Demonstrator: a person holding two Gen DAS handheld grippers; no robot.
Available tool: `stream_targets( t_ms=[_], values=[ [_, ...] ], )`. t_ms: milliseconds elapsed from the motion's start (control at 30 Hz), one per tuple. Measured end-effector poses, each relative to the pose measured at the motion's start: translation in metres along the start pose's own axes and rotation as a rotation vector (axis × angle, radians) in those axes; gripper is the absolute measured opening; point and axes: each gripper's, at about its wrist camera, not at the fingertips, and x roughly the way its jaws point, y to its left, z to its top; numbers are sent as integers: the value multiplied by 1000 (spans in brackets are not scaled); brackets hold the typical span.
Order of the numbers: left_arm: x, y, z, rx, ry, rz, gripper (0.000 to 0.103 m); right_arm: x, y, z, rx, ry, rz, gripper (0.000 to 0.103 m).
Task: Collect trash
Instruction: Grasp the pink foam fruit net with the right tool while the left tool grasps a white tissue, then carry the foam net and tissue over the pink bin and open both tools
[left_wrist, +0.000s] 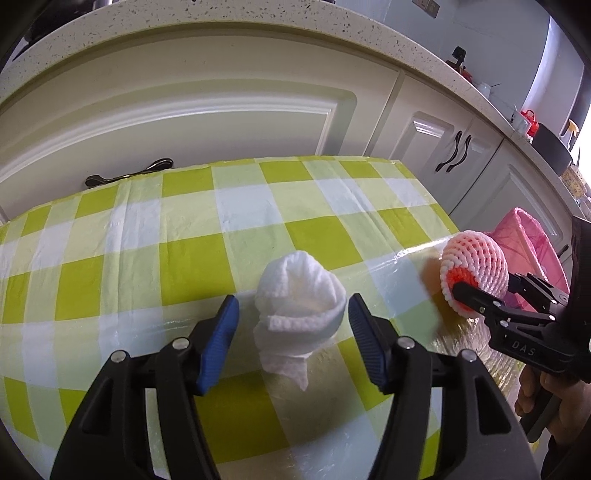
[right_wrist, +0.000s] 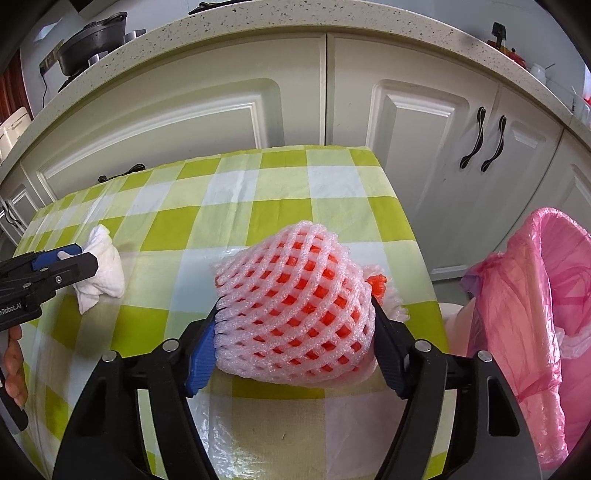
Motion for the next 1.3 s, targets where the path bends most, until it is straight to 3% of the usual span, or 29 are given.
stream_targets(
  t_ms=[100,267,700,1300],
  values=[
    [5,1,-1,5,18,-3,44,-1,1,0,-4,3,4,63],
    [3,1,-3,1,21,-9,36,-7,2,-3,-7,5,9,57],
    [-23,-5,-27,-21,9,-46,29,-36,12,-28,6,4,30,48],
    [-60,-37,-63,5,-4,-82,26,-98,-1,-72,47,-19,18,46]
  ],
)
